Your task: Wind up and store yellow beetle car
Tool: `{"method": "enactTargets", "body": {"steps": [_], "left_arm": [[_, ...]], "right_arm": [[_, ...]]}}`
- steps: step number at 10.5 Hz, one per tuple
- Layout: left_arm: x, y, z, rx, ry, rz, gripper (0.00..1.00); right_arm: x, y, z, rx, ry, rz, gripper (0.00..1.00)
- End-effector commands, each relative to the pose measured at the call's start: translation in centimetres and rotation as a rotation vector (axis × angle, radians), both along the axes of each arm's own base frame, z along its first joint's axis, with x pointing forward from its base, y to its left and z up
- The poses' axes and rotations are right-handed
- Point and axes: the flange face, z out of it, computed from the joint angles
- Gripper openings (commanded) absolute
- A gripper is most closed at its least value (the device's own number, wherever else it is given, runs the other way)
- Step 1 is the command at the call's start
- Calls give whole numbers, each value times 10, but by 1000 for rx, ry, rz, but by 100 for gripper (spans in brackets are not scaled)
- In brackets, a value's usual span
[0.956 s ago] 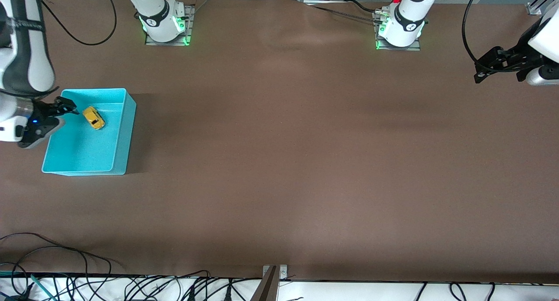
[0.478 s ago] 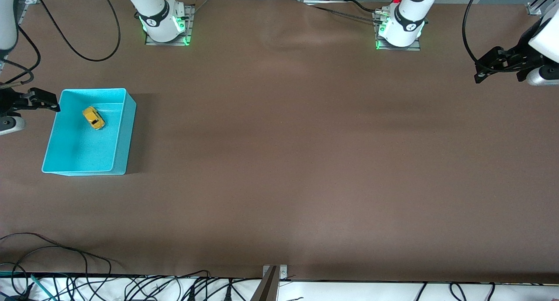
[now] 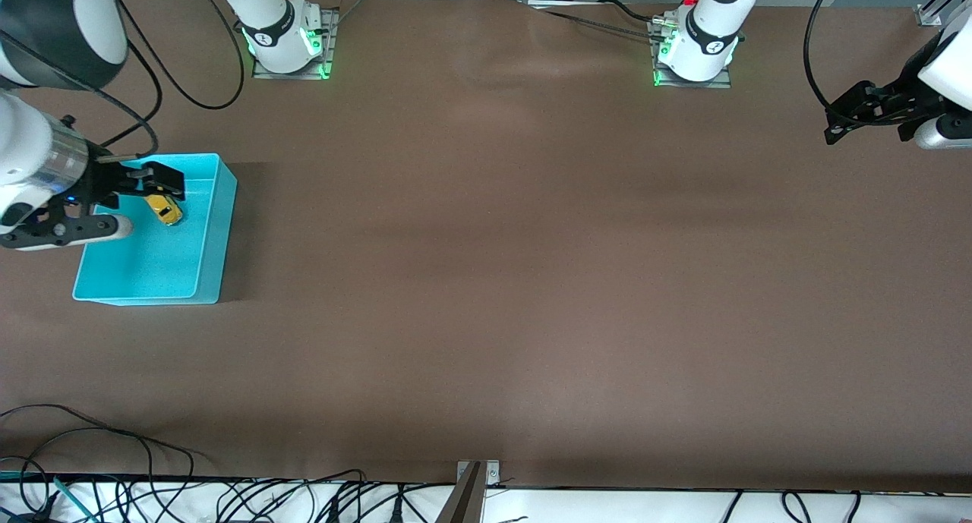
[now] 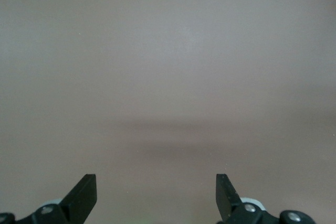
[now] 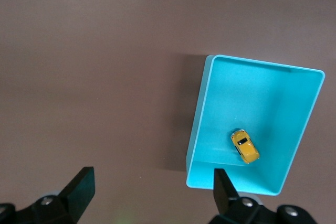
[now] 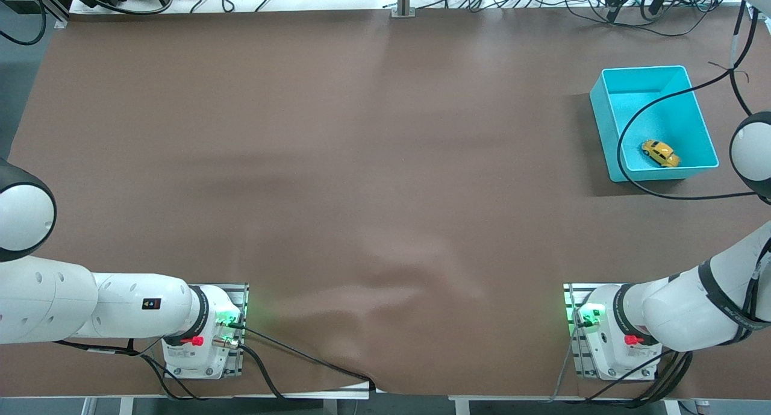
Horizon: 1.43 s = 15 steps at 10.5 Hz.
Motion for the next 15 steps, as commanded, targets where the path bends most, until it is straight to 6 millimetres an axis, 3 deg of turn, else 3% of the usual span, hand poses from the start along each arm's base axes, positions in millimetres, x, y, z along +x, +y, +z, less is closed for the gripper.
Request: {"method": "enactTargets", "body": {"steps": [1, 8, 15], "left_arm": [[1, 1, 7, -7, 5, 10, 100], [2, 3, 6, -13, 8, 17, 100], [0, 6, 6, -21, 18, 22, 100]], "right_arm": [[-43, -15, -12, 62, -63, -65, 100], [-31, -17, -2, 39, -90, -70, 100], [-30, -16, -7, 38, -79, -67, 100]]}}
